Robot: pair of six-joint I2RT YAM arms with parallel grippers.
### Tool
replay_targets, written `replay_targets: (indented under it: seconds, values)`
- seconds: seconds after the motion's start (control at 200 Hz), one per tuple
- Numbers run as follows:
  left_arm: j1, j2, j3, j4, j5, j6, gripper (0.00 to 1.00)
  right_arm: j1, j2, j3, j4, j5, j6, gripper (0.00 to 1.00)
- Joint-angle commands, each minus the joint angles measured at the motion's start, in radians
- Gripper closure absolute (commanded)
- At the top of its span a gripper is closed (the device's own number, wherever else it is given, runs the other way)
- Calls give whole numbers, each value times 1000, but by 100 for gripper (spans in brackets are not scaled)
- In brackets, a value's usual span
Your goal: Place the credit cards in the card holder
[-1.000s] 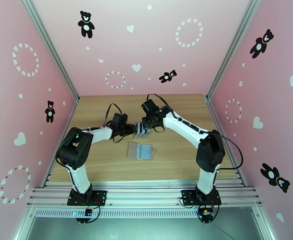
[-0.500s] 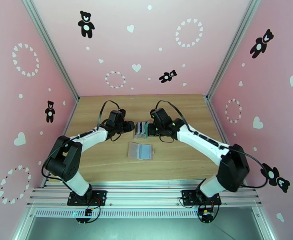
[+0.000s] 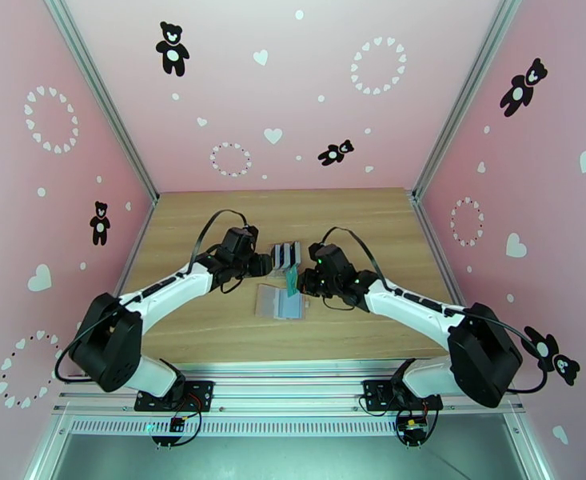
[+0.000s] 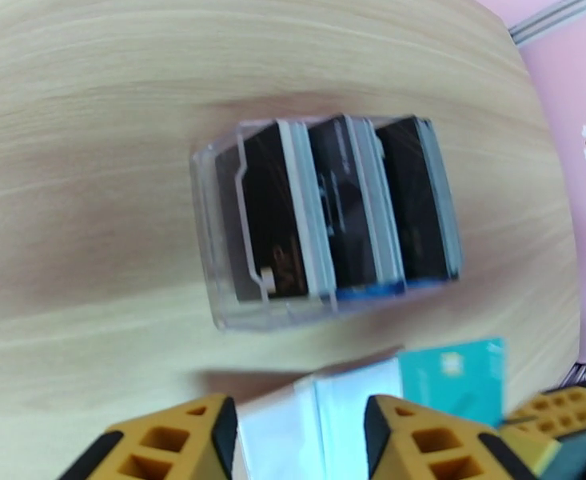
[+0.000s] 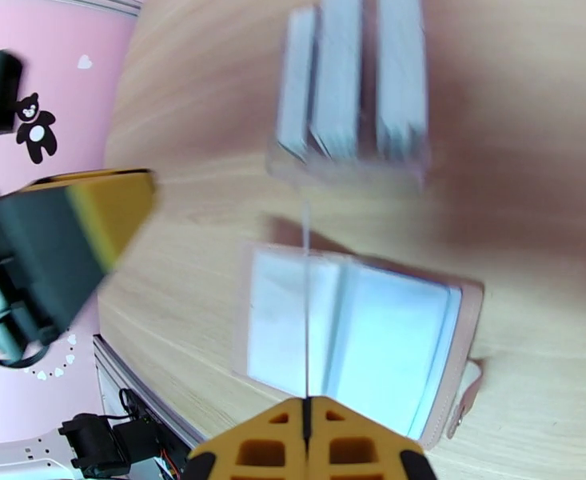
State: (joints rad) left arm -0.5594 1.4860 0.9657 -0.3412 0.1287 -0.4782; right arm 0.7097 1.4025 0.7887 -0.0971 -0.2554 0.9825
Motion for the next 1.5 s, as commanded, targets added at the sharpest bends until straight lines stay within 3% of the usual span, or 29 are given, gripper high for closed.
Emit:
replay_targets:
  seconds: [0.0,0.446,0.726,1.221,1.497]
  values:
    - [-21,-18,-44,-68,-2,1,52,12,-28,-41,111,-26,48,100]
    - [-42,13,-113,-46,35,24,55,90,-39,-190,303,47,163,100]
    - [-88,34,-101,-52,58,33,57,109,-40,-215,311,74,176,100]
    - [-108,72,-129,-88,-61,48,56,123,-24,-278,427,57,185,100]
    - [-108,122,-136,-65,-74,56,56,123,2,-285,451,48,188,100]
